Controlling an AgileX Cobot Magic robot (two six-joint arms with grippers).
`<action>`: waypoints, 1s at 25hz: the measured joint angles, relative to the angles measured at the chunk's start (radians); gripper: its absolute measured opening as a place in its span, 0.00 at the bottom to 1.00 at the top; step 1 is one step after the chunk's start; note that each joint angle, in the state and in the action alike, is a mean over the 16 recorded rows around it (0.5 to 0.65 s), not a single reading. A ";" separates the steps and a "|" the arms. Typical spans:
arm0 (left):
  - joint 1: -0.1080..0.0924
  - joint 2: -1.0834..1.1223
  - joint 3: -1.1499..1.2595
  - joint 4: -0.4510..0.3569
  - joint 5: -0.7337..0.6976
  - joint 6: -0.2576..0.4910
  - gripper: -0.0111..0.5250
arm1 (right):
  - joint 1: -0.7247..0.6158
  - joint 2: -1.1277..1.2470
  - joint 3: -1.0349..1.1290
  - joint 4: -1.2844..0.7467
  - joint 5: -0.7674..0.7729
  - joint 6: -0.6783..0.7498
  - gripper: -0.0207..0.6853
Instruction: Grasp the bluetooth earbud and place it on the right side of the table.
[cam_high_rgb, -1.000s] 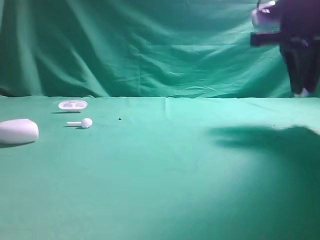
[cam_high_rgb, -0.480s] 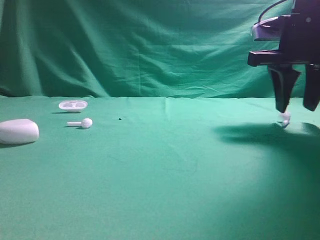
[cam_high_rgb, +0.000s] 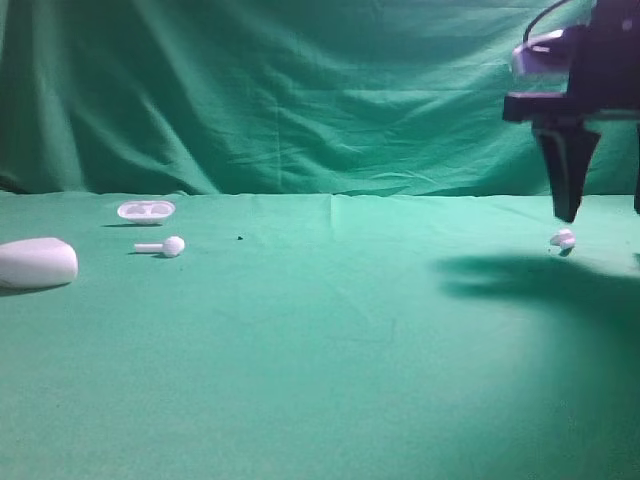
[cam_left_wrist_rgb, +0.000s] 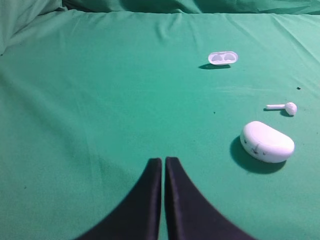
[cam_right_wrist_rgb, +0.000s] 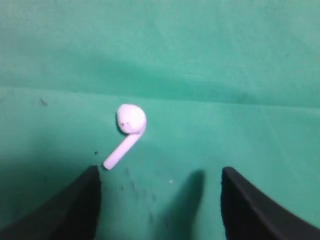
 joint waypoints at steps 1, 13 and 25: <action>0.000 0.000 0.000 0.000 0.000 0.000 0.02 | 0.005 -0.031 0.000 0.004 0.013 0.000 0.33; 0.000 0.000 0.000 0.000 0.000 0.000 0.02 | 0.136 -0.499 0.079 0.030 0.085 -0.001 0.03; 0.000 0.000 0.000 0.000 0.000 0.000 0.02 | 0.191 -0.972 0.422 0.029 -0.064 0.002 0.03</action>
